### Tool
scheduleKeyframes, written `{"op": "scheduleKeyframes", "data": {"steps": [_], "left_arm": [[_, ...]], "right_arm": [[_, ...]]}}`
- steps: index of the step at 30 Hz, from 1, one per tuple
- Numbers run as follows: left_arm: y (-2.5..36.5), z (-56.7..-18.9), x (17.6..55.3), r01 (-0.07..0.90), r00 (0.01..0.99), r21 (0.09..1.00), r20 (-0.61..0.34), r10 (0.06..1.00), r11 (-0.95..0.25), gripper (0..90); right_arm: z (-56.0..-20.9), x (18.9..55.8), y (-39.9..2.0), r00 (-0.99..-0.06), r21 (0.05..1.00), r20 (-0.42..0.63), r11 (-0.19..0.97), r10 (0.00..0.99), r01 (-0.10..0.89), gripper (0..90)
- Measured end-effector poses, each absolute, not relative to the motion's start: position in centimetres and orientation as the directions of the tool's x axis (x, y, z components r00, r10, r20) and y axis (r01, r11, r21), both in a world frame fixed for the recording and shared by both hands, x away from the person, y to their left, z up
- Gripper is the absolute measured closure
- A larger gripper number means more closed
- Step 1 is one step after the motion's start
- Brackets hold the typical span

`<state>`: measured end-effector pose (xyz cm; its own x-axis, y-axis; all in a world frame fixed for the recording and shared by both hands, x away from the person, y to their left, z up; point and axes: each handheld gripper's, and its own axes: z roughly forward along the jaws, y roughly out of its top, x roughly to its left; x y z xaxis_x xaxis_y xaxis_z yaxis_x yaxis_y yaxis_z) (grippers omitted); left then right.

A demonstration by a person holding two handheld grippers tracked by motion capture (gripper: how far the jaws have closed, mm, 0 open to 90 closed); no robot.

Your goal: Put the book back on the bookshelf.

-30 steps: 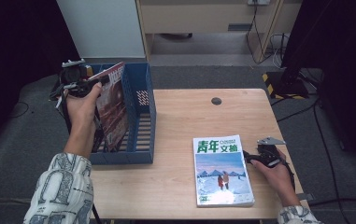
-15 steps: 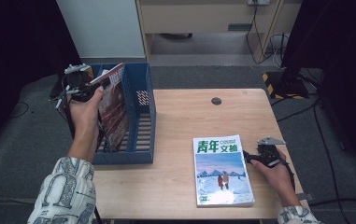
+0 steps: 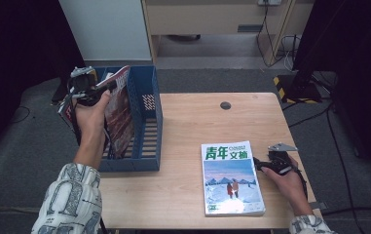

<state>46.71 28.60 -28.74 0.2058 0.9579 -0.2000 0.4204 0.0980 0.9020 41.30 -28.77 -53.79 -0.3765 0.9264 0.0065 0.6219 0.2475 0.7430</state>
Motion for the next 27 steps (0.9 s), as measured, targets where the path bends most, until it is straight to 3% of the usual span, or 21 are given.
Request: {"op": "scheduleKeyframes", "data": {"steps": [27], "left_arm": [[28.3,-31.6,46.2,0.418,0.212,0.904,-0.197,0.957,0.094,83.3]], "right_arm": [[-53.8,41.3,-28.7,-0.374,0.741,0.011,0.243,0.927,0.626,24.0]]}}
